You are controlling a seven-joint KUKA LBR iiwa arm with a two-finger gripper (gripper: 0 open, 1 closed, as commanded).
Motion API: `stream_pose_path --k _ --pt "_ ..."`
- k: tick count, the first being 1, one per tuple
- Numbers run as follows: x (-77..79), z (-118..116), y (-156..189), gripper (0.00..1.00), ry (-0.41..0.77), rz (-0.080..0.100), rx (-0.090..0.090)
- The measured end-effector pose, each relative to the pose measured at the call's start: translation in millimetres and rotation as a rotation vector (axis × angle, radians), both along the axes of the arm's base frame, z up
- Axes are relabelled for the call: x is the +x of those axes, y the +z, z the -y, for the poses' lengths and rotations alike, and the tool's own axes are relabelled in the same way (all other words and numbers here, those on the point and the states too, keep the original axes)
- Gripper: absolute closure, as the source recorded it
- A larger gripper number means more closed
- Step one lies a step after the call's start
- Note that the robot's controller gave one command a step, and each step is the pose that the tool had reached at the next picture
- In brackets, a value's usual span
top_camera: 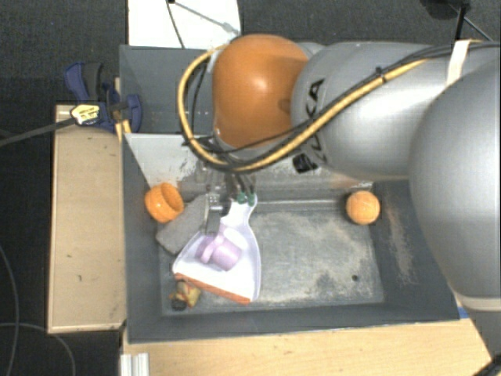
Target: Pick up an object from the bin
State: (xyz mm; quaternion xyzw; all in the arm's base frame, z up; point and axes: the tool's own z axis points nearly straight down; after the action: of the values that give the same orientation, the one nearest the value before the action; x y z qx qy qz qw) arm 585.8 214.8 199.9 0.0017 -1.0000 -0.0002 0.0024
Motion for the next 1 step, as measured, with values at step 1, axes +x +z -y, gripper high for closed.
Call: stream_pose_path --k 1 --pt "0.3 0.4 2.0 0.0 -0.001 0.002 0.001"
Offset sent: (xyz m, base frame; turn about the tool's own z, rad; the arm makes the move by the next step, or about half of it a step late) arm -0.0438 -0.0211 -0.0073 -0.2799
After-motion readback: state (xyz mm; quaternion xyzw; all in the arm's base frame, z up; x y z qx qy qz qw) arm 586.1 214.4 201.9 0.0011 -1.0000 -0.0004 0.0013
